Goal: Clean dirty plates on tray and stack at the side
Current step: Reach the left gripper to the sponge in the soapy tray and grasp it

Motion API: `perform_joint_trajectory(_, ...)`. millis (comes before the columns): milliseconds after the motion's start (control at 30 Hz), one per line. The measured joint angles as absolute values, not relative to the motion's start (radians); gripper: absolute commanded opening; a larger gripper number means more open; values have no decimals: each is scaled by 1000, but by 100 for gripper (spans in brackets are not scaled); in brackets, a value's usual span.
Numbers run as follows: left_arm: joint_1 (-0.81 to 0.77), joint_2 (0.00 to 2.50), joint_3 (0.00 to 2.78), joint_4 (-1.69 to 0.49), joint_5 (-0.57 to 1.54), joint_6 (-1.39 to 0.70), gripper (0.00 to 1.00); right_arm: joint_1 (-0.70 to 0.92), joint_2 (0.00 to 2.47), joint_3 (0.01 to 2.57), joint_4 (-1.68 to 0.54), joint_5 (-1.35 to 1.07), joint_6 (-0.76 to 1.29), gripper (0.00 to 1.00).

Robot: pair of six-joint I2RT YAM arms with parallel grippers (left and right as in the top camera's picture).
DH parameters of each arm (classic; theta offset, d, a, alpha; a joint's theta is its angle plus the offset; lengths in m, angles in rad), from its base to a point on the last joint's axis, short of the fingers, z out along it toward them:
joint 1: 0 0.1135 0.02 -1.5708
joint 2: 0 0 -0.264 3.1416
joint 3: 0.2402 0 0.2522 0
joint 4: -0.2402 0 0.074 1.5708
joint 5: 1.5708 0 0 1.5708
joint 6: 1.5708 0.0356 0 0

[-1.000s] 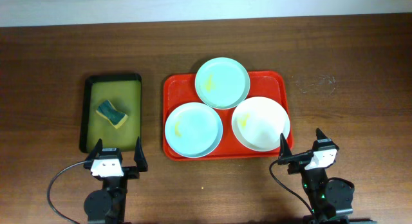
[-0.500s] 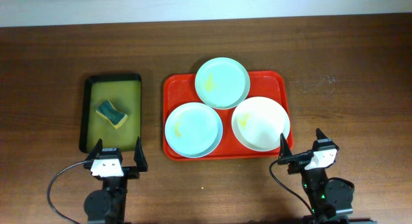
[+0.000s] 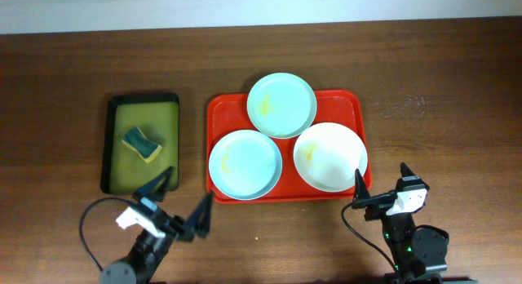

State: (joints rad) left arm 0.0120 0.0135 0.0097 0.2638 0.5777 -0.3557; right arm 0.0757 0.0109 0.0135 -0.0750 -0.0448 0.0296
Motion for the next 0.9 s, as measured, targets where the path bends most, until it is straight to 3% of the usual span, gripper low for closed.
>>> perform_joint_trajectory(133, 12, 15, 17, 640, 730, -495, 99, 76, 11, 14, -76, -44, 29, 99)
perform_joint_trajectory(200, 10, 8, 51, 669, 727, -521, 99, 76, 11, 14, -75, -44, 30, 99)
perform_joint_trajectory(300, 10, 38, 172, 390, 685, -481, 99, 76, 11, 14, -75, -44, 30, 99)
perform_joint_trajectory(367, 10, 121, 341, 27, 634, -410, 99, 76, 11, 14, -76, -44, 30, 99)
perform_joint_trajectory(433, 9, 293, 549, -277, 568, -296, 99, 76, 11, 14, -75, -44, 30, 99)
perform_joint_trajectory(533, 9, 558, 806, -545, 557, -181, 99, 76, 11, 14, -75, -44, 30, 98)
perform_joint_trajectory(700, 9, 899, 1050, -690, 510, -117, 99, 76, 11, 14, -75, -44, 30, 99)
perform_joint_trajectory(900, 53, 1221, 1259, -828, 149, -271, 100, 77, 11, 14, -75, -44, 30, 99)
